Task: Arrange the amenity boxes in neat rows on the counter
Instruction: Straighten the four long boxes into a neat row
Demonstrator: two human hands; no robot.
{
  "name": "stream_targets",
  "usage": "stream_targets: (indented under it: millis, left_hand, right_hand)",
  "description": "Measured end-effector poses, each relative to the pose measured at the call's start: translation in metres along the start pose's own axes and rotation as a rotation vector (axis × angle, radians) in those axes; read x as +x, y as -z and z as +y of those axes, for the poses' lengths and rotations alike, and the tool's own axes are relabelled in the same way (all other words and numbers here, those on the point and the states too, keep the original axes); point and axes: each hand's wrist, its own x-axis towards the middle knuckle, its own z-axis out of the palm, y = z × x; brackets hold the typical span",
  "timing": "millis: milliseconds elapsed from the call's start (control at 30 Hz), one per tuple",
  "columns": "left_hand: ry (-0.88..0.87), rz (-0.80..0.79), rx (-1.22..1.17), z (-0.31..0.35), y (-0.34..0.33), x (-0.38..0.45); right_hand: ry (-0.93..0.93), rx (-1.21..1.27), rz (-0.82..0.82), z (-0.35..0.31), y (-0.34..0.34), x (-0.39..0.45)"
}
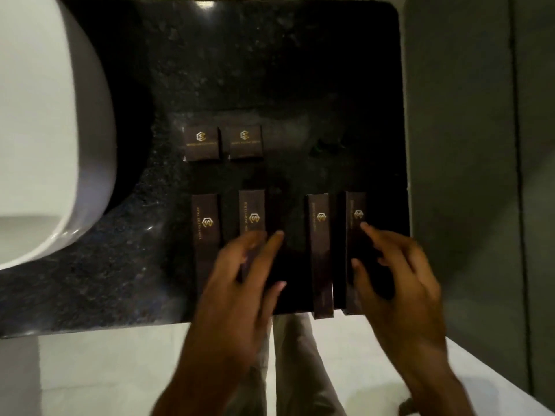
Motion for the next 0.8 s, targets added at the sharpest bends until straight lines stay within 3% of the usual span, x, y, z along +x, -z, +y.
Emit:
stream_targets:
  millis: [100, 233, 800]
  left_hand:
    - [-0.046, -0.099, 0.104, 0.033, -0.036, 0.013]
    - [0.079, -0.189, 0.124, 0.039, -0.063, 0.023]
    - [0.042, -0.191, 0.102, 0.030, -0.069, 0.027]
  right_hand:
    - [-0.046, -0.037, -0.157, 0.022, 0.008, 0.007]
    - [-0.028, -0.080, -0.302, 0.037, 0.004, 0.005]
    - [-0.025, -0.137, -0.341, 0.040, 0.007, 0.012]
